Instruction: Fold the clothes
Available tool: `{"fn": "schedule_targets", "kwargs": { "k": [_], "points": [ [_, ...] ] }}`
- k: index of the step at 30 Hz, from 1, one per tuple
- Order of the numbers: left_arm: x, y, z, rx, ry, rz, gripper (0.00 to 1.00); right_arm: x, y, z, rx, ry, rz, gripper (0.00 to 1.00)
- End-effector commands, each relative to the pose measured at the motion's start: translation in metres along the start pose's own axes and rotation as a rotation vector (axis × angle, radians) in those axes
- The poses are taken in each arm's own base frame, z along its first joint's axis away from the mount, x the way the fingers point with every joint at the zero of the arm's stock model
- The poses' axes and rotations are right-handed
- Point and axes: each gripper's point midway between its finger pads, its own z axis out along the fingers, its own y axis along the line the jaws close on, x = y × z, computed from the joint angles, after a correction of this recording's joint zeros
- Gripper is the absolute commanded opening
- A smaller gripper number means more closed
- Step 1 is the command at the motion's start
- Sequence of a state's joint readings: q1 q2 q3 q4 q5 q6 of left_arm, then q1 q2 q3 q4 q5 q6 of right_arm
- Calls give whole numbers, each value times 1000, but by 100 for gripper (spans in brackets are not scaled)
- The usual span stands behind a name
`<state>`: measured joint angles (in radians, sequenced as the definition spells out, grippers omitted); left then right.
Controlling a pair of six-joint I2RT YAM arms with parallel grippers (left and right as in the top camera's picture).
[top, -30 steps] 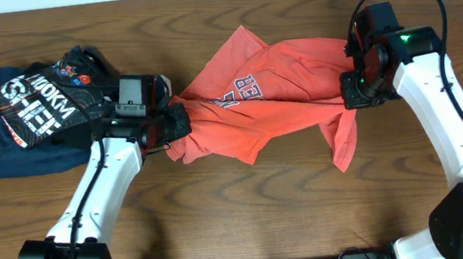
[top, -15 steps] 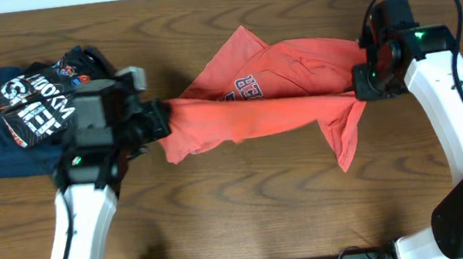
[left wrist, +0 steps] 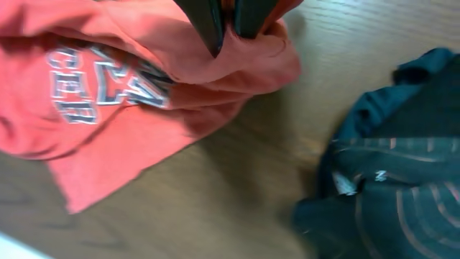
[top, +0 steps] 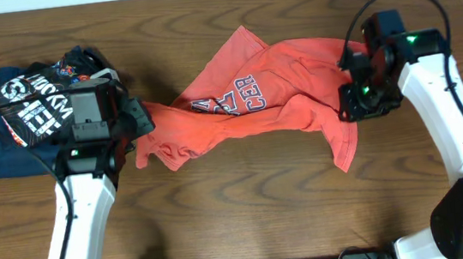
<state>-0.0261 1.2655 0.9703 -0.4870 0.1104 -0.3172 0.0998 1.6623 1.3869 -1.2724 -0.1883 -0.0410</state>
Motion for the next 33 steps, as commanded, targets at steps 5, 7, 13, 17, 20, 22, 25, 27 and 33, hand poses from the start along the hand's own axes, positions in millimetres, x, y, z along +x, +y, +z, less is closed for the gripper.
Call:
{"fn": "schedule_targets", "kwargs": {
  "k": [5, 7, 13, 17, 20, 22, 25, 27, 33],
  "points": [
    [3, 17, 11, -84, 12, -22, 6, 44, 6, 55, 16, 150, -27, 34],
    [3, 17, 11, -84, 12, -22, 6, 54, 0, 68, 83, 171, -9, 34],
    [3, 17, 11, -84, 14, -22, 6, 65, -11, 93, 254, 157, 28, 32],
    [3, 17, 11, -84, 14, -22, 6, 63, -6, 106, 260, 121, 9, 31],
    [3, 17, 11, -85, 14, -22, 6, 64, -4, 115, 261, 104, -5, 31],
    [4, 17, 11, -85, 15, -22, 6, 64, -6, 119, 279, 89, 9, 31],
    [4, 17, 11, -86, 17, -22, 6, 65, -18, 123, 347, 61, 48, 31],
    [4, 17, 11, -86, 17, -22, 6, 65, -26, 122, 396, 46, 73, 30],
    [4, 17, 11, -83, 18, -22, 6, 55, -31, 121, 424, -1, 88, 26]
  ]
}}
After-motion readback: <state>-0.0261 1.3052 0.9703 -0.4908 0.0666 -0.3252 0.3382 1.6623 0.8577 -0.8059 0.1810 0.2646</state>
